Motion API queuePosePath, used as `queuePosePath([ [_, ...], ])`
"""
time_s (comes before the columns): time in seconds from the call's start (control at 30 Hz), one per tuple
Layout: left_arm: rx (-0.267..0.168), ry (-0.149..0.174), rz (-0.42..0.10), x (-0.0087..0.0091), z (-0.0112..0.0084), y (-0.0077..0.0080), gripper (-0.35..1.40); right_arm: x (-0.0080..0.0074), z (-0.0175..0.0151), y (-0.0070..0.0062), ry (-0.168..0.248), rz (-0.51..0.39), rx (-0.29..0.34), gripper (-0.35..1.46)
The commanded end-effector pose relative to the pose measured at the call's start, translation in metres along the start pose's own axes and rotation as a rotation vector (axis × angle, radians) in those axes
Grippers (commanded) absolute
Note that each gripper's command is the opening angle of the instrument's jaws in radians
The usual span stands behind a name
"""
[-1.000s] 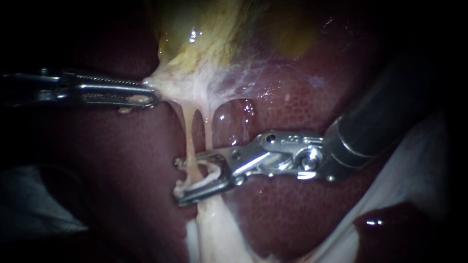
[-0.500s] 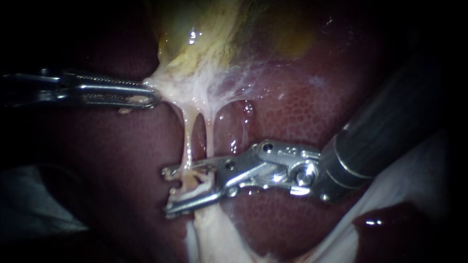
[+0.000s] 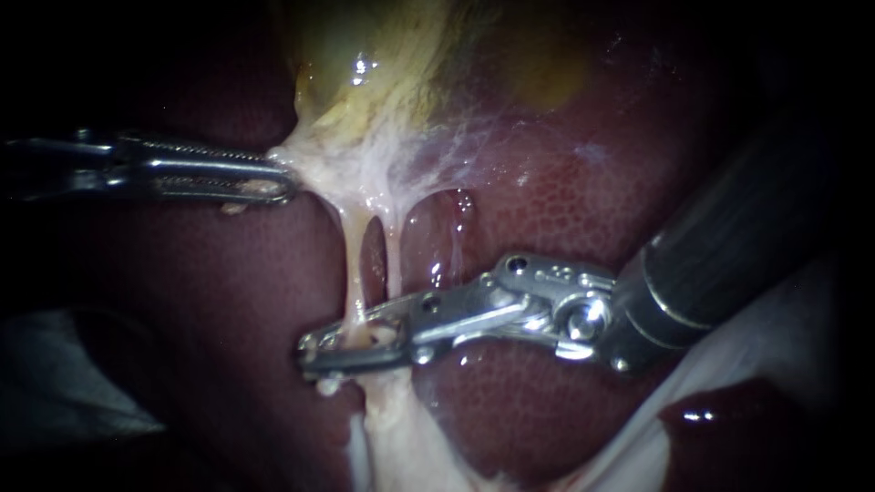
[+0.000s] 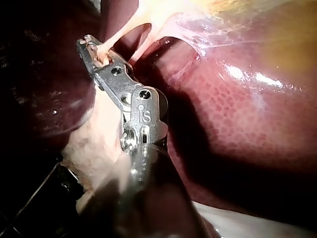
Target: Clipping second clip left tube
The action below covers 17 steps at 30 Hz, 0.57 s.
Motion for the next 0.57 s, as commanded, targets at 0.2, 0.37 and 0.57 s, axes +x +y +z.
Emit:
queuePosePath([
  [0.2,0.000,0.000,0.000,0.0000,0.0000,0.0000,-0.35,-0.0003,-0.0001,-0.0002,0.003,0.010,-0.010,-0.35],
  [0.37,0.000,0.000,0.000,0.0000,0.0000,0.0000,-0.35,-0.0003,-0.0001,-0.0001,0.002,0.010,-0.010,-0.35],
  [0.57,0.000,0.000,0.000,0.0000,0.0001,-0.0001,-0.35,-0.0006,-0.0002,0.0002,0.003,0.027,-0.007,-0.32],
])
